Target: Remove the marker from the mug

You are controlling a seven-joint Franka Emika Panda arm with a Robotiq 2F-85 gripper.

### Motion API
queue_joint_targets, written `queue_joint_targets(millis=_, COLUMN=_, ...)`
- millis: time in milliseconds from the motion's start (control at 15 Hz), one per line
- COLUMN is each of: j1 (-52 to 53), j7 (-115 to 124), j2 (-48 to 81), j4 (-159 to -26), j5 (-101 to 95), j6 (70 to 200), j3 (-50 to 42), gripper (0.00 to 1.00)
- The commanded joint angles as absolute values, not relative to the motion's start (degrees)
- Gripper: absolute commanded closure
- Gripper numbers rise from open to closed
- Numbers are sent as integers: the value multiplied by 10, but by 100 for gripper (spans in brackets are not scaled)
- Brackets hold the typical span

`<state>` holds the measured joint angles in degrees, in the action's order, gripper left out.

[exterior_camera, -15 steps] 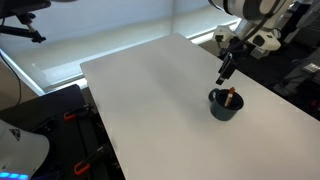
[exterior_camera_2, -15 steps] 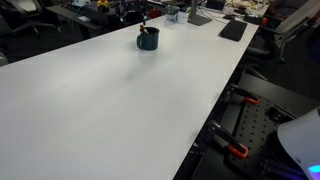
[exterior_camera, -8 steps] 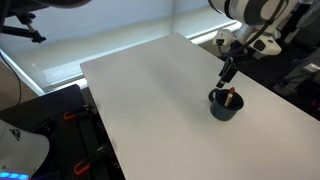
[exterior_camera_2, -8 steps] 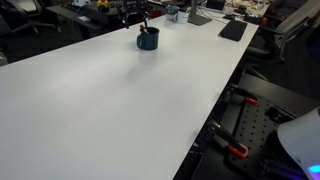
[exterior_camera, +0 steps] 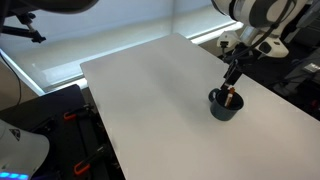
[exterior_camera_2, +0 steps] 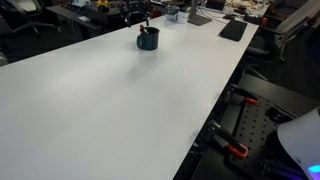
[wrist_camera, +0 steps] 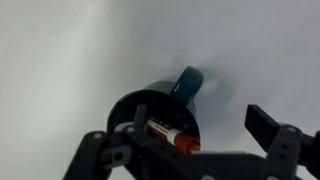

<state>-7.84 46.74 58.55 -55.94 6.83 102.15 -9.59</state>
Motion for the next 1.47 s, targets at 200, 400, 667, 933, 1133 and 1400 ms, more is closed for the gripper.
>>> queue_joint_targets(millis=200, j1=-82, j7=481, j2=592, j4=-548, j5=68, j6=1023, j3=-103, gripper=0)
queue_joint_targets(millis=400, j1=-87, j7=486, j2=599, j4=-542, j5=68, j6=1023, j3=-104, gripper=0)
queue_joint_targets(millis=667, j1=-87, j7=486, j2=601, j4=-539, j5=68, j6=1023, j3=-104, gripper=0)
queue_joint_targets(millis=933, j1=-86, j7=496, j2=612, j4=-528, j5=65, j6=1026, j3=-108, gripper=0)
queue_joint_targets(millis=1133, j1=-87, j7=499, j2=621, j4=-522, j5=63, j6=1030, j3=-111, gripper=0)
queue_joint_targets(millis=1400, j1=-91, j7=505, j2=628, j4=-516, j5=64, j6=1038, j3=-115, gripper=0)
